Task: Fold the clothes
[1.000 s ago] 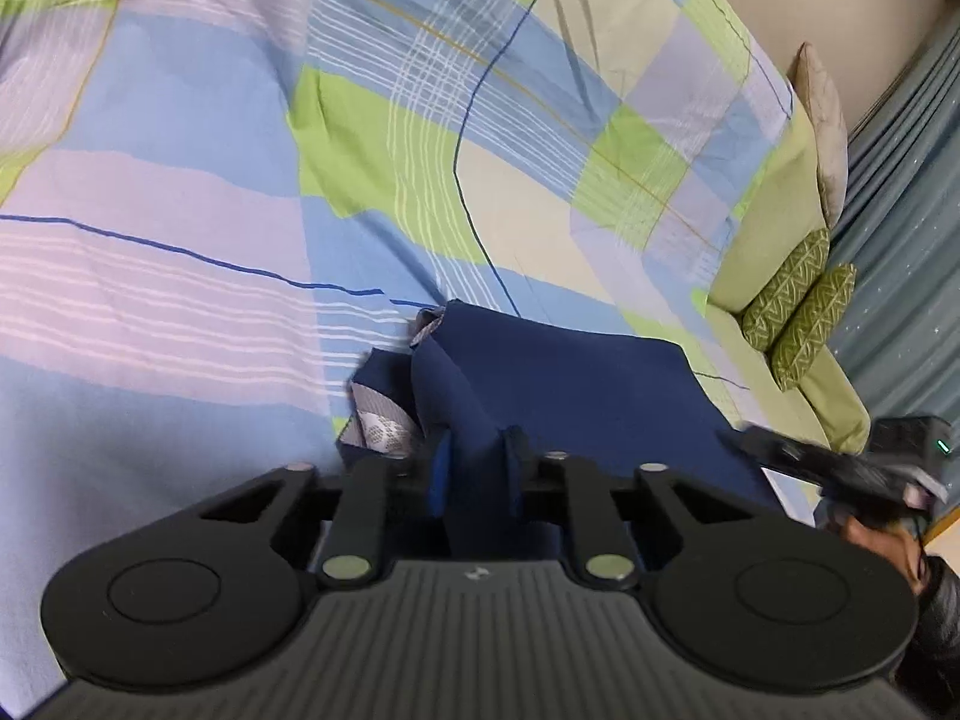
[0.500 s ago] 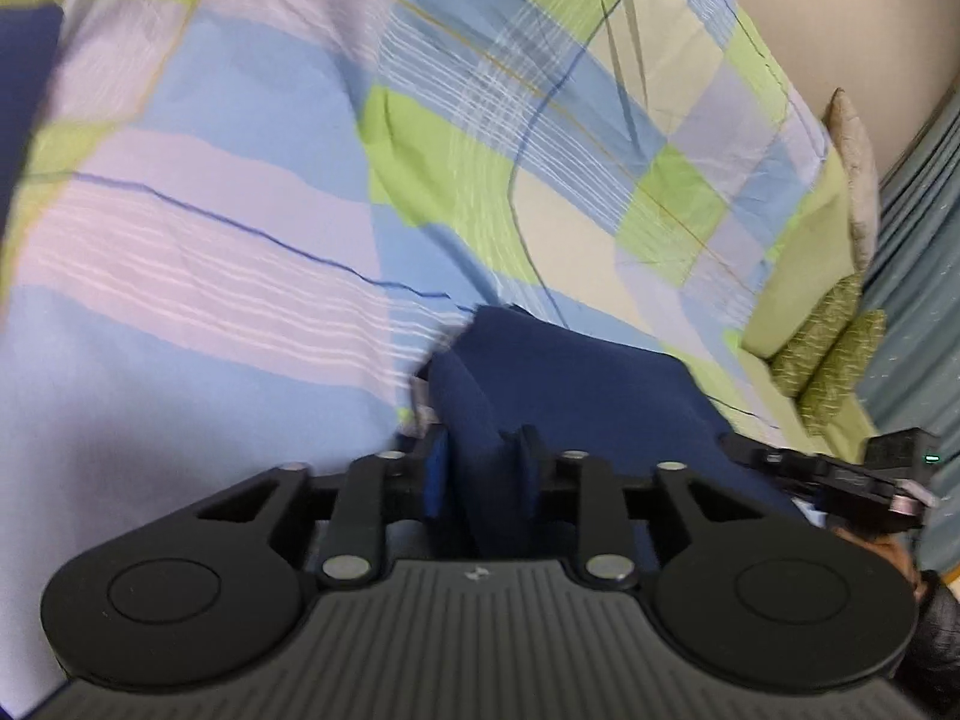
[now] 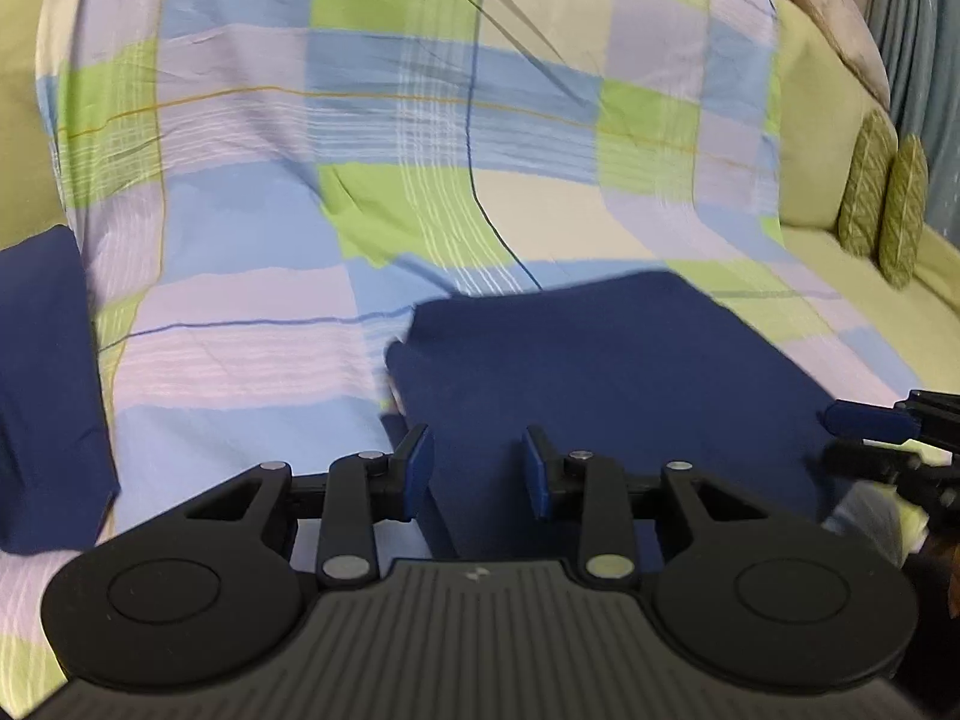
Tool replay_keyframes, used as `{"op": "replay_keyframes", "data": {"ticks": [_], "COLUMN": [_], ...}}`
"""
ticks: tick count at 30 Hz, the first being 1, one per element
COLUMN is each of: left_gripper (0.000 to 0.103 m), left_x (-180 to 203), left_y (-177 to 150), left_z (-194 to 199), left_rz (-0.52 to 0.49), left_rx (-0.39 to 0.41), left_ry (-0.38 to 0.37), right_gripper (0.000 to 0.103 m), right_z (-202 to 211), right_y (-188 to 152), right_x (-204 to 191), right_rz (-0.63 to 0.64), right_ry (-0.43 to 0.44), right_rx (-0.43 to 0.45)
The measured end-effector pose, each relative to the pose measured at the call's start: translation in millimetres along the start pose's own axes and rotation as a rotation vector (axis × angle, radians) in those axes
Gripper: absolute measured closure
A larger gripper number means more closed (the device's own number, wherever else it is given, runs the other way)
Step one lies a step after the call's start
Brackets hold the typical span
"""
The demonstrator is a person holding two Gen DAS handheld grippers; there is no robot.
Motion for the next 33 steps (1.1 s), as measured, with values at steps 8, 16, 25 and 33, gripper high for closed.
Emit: {"op": "replay_keyframes", "data": {"ticks": [8, 16, 25, 33], "left_gripper": [0.063, 0.059, 0.051, 0.051], "left_x": [12.5, 32.3, 75.6, 82.7], "left_y": [-7.3, -9.4, -40.5, -10.1], "left_z": [3.6, 13.8, 6.7, 7.0], "left_rz": [-0.028, -0.114, -0.353, -0.347], "left_rx": [-0.020, -0.015, -0.094, -0.105], "left_ry": [0.025, 0.060, 0.007, -0.034], "right_gripper": [0.069, 0.063, 0.063, 0.062], "right_z": [6.5, 10.2, 27.3, 22.5], "right_y": [-12.1, -23.0, -39.4, -60.0], "right_x": [-3.4, -3.0, 33.8, 67.3], "right_rz": [0.087, 0.069, -0.177, -0.466], "right_ry": [-0.060, -0.065, -0.107, 0.106], "right_rx": [-0.025, -0.031, -0.012, -0.055]}}
Point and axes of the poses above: each gripper's, at about its wrist camera, not at the fingertips, and z roughly against the way its jaws point, x to its right, y to its top, the point moved 3 cm from there along -z, roughly the way its jaws point, and after that the axes turned 14 degrees about -y, right-handed, at the moved point
